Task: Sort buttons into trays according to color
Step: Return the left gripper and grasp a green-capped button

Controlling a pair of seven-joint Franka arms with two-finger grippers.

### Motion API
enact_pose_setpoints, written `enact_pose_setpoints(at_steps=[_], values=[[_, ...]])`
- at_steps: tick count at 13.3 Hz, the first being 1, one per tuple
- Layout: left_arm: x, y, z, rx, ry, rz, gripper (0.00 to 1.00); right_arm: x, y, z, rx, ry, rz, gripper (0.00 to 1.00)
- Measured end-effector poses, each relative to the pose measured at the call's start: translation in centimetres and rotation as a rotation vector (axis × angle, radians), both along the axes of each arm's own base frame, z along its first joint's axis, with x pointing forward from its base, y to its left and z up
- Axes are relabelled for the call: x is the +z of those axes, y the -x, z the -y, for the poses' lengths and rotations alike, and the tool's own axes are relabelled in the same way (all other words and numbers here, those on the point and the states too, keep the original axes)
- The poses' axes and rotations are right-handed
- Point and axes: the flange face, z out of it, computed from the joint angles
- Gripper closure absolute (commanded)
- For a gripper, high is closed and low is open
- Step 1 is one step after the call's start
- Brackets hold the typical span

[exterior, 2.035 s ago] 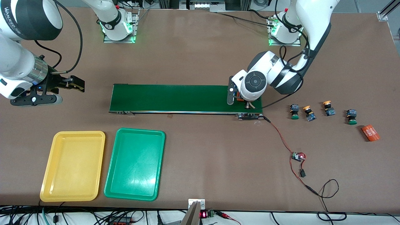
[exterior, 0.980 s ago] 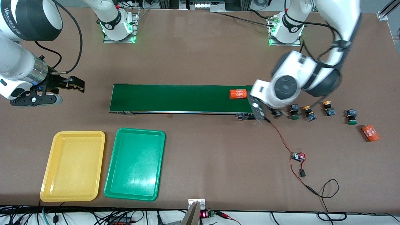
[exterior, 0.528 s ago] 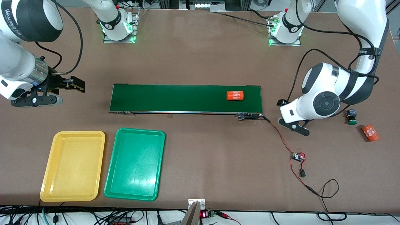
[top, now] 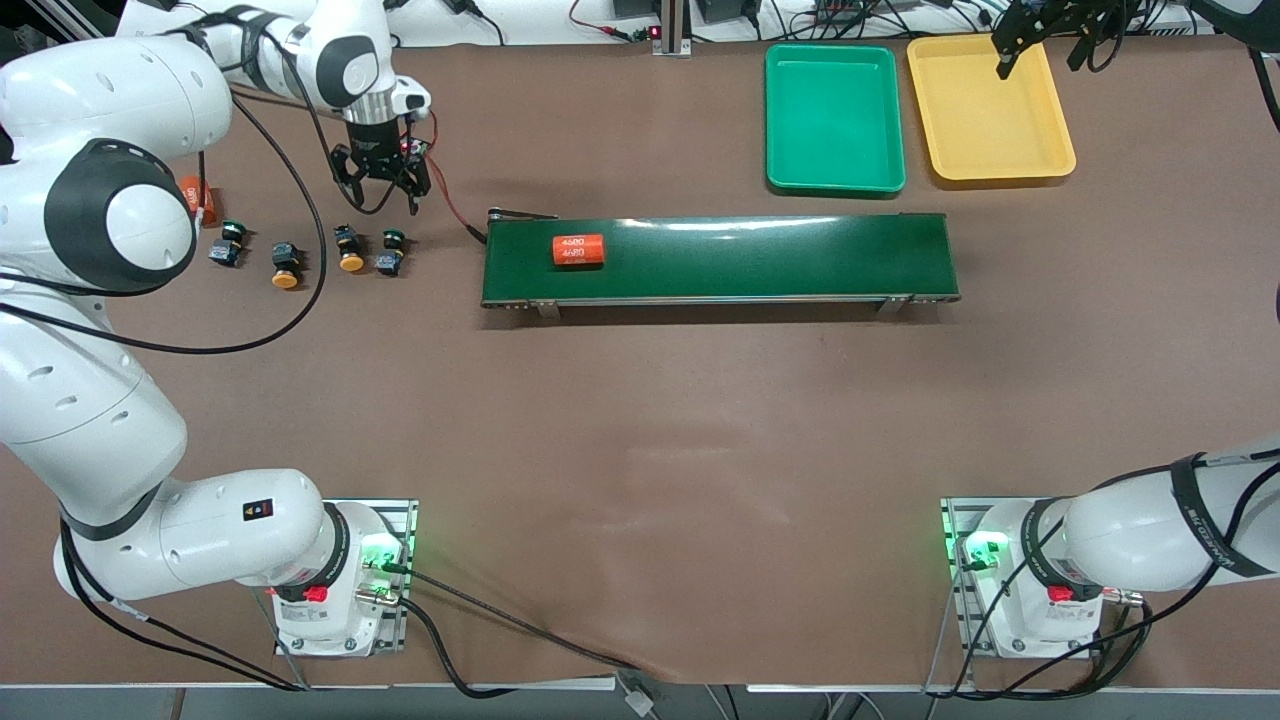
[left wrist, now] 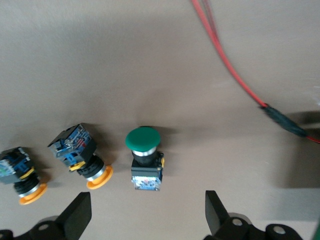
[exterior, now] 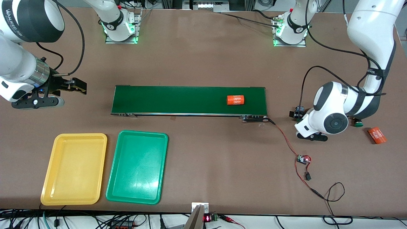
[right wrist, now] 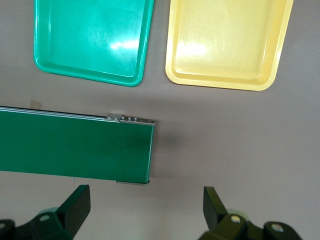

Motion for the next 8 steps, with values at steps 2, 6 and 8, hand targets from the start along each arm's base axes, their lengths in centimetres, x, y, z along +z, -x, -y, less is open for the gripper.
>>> enact_pose_setpoints(at_steps=[2,6,8], values=[[-2.4,0.6,-0.9,0.012,0.016,-0.003,0.0,0.0,0.0,-0.1,0.001,0.0,0.0,0.0],[-5.5,2.5,-0.4,-0.004,0.037,0.006,0.1,0.0,0.0,-0.3,0.005,-0.001,0.001,0.0],[-6.2,2.9,-1.1,0.005,0.044,0.015,0.28,0.0,0.0,-0.5,0.007,-0.001,0.001,0.0]])
